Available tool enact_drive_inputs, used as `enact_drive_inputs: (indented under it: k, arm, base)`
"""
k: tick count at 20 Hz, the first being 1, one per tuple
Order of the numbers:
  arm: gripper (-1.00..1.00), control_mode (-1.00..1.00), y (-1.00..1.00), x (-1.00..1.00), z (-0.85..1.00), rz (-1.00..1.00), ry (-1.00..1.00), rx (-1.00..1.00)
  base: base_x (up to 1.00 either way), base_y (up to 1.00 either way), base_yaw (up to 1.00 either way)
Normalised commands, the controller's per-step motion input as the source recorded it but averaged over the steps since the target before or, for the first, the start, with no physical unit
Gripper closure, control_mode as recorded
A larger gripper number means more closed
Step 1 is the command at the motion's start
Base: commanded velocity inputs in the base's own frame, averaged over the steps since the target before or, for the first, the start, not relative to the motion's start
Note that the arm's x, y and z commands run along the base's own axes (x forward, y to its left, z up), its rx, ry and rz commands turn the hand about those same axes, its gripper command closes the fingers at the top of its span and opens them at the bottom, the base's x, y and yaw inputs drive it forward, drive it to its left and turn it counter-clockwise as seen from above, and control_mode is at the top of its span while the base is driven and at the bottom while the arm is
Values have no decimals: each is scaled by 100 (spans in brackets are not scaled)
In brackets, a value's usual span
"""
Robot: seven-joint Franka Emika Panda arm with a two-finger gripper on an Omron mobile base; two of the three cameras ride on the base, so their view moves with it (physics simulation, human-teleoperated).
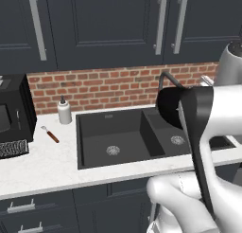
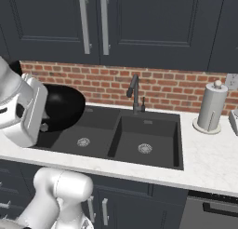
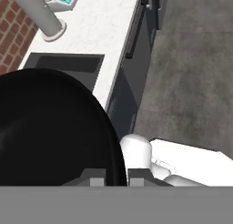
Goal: Pick the garlic from the sink and place it in the bowl. Then pick the bowl and place it in the microwave. Then close the microwave door and press the start button.
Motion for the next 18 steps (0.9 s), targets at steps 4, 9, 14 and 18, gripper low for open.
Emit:
enact_drive_inputs:
  k: [4,9,14,18]
  arm:
    - [100,-100,-3,-26,-34,0,-29,0]
    - [100,-100,-7,-10,-14,0,-25,0]
    - [100,-100,-29,0,2,0,-12,2]
    - [100,100,-30,-5,3,0,-7,3]
  base:
    - [0,0,0]
    - [0,0,0]
    - [0,0,0]
    - [-8,-9,0]
